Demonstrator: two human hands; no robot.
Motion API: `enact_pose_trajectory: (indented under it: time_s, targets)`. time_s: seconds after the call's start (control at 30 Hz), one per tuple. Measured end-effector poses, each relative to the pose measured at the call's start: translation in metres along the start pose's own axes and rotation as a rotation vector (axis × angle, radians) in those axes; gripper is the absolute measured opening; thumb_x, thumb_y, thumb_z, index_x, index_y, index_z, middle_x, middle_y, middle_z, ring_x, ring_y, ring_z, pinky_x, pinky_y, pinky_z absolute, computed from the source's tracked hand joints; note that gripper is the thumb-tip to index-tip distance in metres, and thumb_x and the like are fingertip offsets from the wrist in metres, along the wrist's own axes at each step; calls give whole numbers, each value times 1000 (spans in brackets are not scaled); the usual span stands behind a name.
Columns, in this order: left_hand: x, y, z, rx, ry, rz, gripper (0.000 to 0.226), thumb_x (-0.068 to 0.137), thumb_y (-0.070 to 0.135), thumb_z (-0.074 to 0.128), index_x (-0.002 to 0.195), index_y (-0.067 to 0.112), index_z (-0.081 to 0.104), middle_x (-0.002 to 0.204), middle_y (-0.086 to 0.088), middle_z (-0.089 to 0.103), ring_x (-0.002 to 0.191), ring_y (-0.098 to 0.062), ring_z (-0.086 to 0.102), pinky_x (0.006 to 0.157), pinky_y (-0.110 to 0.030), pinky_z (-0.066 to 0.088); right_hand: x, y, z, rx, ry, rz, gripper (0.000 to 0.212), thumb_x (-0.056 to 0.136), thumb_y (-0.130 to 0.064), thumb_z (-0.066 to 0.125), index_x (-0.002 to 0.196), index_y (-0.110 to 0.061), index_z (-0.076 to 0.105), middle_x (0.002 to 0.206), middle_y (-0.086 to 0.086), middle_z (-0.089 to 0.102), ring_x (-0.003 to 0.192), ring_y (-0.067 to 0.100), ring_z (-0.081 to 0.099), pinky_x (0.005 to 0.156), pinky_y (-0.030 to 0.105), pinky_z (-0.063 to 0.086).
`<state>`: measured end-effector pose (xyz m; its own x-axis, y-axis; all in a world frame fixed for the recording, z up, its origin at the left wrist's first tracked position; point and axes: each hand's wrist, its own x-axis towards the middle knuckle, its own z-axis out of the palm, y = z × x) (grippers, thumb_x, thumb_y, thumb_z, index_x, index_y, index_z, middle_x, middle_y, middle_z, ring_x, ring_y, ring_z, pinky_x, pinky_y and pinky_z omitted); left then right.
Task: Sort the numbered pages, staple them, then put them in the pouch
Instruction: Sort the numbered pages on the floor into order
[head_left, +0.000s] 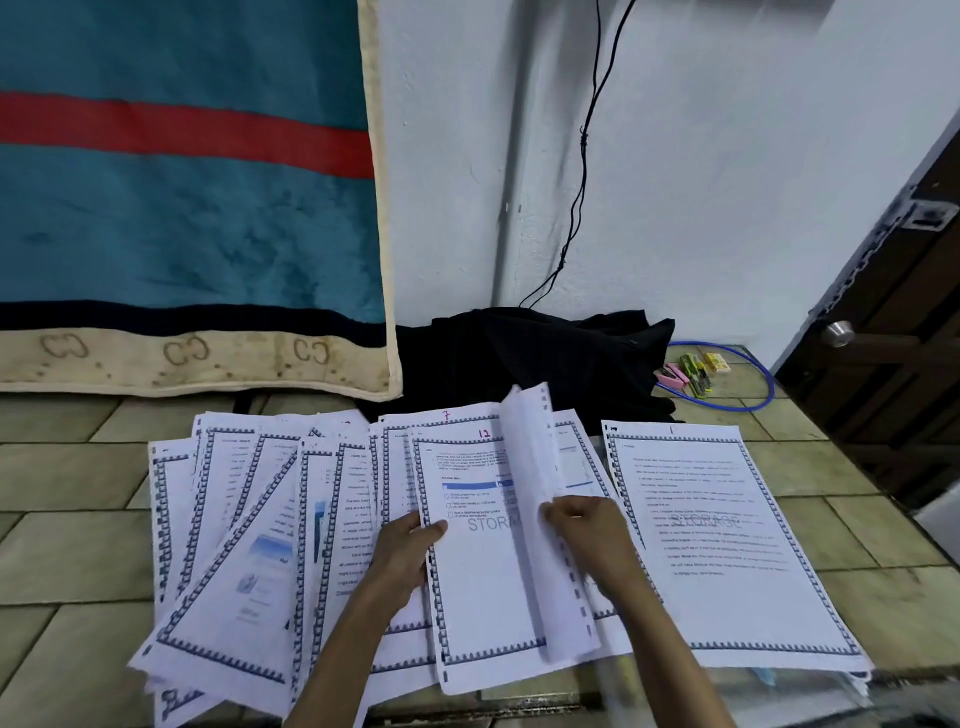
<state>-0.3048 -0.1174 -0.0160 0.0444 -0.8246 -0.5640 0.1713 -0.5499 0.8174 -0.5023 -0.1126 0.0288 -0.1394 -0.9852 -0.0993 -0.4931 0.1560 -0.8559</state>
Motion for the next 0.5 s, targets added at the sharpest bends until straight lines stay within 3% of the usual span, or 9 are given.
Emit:
enact_pose_trajectory:
  time_s: [0.1,0.13,0.2,0.23,0.3,0.33,0.4,0.43,0.5]
  targets:
    - [2,-1,0,36,41,2,28,94,15,53,118,2,60,101,-10,68,98,-28,63,97,-45,45,5,5,-15,170,-5,83,44,87,-7,61,46,-17,50,38,4,46,36,12,38,39,16,31]
    - [1,0,2,22,58,3,30,95,23,51,115,3,61,100,-11,69,95,-28,64,93,-43,48,6,6,-16,193,-25,93,35,88,-7,60,54,-16,54,44,4,48,36,14,39,41,18,33]
    - [-6,7,8,-47,67,-10,43,96,41,41,105,7,66,88,-11,72,85,-26,66,77,-38,55,6,6,-14,191,-76,80,16,89,-4,56,90,-19,62,67,9,60,45,18,47,42,23,39]
    - [-9,10,12,-93,48,-18,51,96,48,34,97,10,67,80,-7,72,80,-25,65,69,-34,54,5,5,-11,186,-115,59,32,90,-1,52,109,-26,57,80,10,64,53,18,50,43,21,41]
    - [-14,15,19,-146,-11,-30,62,94,56,18,85,17,65,76,-4,70,77,-22,61,63,-31,47,1,1,1,103,-216,-30,56,90,4,42,127,-38,46,106,4,66,69,11,53,48,12,41]
    - [-15,15,21,-152,-35,-28,66,93,59,13,84,18,65,80,-5,68,79,-21,60,65,-31,46,1,0,10,46,-243,-75,56,90,4,39,127,-37,49,118,1,64,76,5,54,52,8,40]
    - [-16,13,23,-180,-75,-13,73,91,62,7,93,19,66,91,-6,67,87,-23,59,74,-33,46,-1,-9,27,-39,-255,-82,35,94,-9,46,119,-27,62,122,2,64,83,8,61,63,10,46]
    - [-17,11,23,-191,-105,-11,76,90,64,5,101,19,65,96,-6,67,93,-24,59,80,-36,46,-3,-15,34,-67,-264,-71,24,93,-24,52,113,-25,66,115,2,68,85,10,64,69,15,48]
    - [-19,10,21,-194,-154,-10,80,88,66,3,109,20,65,100,-4,67,100,-25,59,85,-39,48,-5,-20,44,-97,-274,-67,20,87,-41,60,97,-26,68,93,-9,70,78,-2,60,66,8,44]
